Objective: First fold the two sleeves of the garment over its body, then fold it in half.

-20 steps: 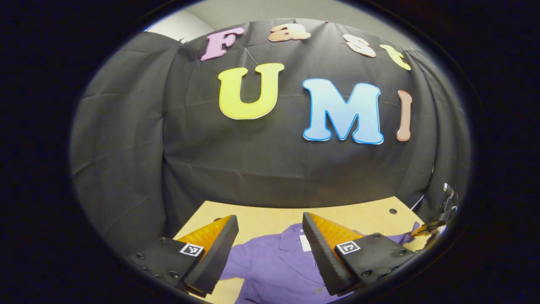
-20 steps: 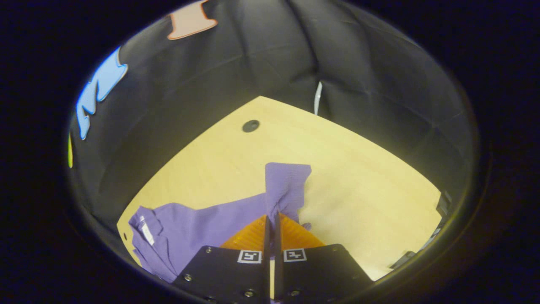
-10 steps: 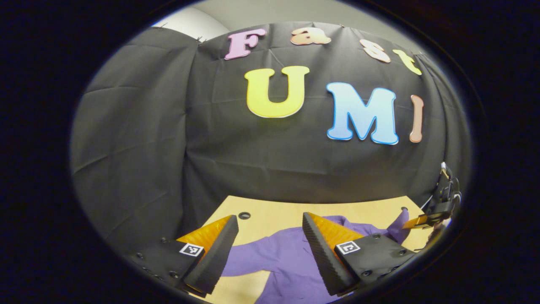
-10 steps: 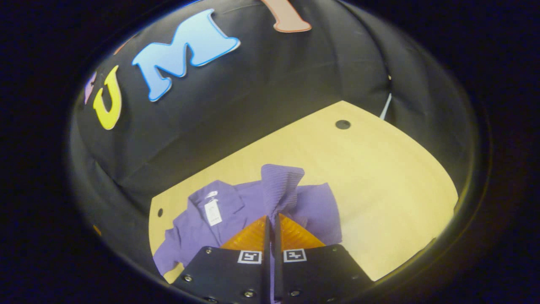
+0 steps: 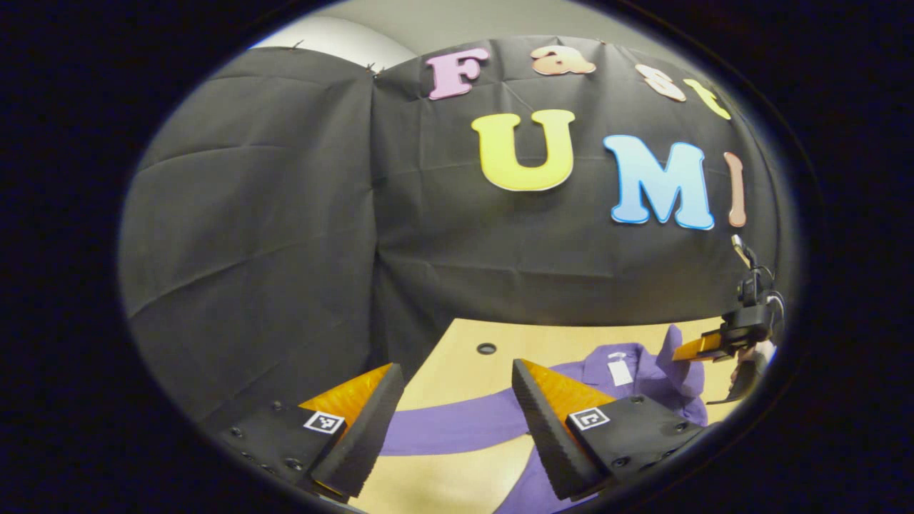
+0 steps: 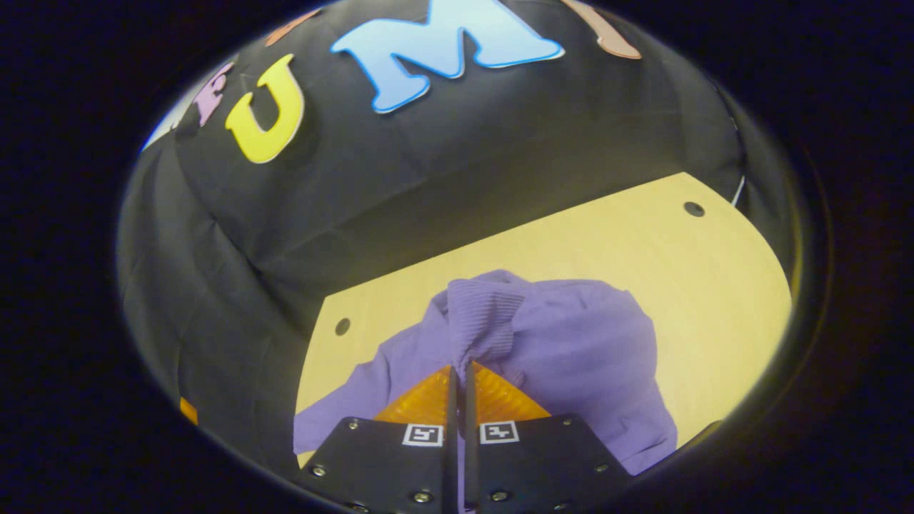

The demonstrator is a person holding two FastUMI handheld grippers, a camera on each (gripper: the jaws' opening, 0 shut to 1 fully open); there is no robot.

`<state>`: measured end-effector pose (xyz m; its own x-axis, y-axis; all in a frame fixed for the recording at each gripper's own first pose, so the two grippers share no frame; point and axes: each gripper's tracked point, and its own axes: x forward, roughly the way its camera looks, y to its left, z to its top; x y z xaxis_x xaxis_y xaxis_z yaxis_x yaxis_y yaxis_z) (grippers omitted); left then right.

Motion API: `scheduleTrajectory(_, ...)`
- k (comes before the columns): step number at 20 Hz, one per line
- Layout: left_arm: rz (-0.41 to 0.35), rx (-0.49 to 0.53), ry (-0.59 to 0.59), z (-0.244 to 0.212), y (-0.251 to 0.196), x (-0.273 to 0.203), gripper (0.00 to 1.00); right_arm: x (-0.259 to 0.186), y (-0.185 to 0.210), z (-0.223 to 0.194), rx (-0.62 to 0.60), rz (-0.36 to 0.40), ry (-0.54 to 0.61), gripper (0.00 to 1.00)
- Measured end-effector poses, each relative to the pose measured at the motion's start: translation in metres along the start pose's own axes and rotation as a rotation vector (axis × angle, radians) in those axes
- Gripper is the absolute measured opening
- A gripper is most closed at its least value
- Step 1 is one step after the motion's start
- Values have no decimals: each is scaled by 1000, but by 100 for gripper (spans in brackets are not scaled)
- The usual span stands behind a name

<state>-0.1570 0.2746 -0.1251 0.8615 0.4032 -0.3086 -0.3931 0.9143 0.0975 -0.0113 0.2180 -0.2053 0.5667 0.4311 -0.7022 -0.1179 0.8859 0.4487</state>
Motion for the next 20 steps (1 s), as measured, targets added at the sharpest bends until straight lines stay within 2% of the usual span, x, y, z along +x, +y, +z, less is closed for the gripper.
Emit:
scheduleTrajectory(6, 129, -16, 38, -25, 76, -24, 98, 32, 84, -42, -121, 98, 79, 4)
scheduleTrajectory(9, 167, -38, 55, -38, 97, -30, 98, 40, 103, -61, -156, 104, 104, 4)
scheduleTrajectory(10, 175, -49, 59, -42, 101, -30, 98, 41, 104, -70, -153, 114, 131, 0)
scheduleTrajectory(11, 179, -61, 62, -44, 104, -30, 98, 45, 105, -80, -151, 130, 164, 11)
scheduleTrajectory(12, 180, -73, 65, -45, 105, -28, 98, 45, 106, -85, -150, 144, 183, 18)
scheduleTrajectory(16, 170, -93, 73, -48, 99, -17, 99, 45, 115, -88, -178, 154, 178, 64)
scheduleTrajectory(20, 156, -97, 82, -51, 89, -7, 99, 46, 108, -83, -178, 152, 176, 64)
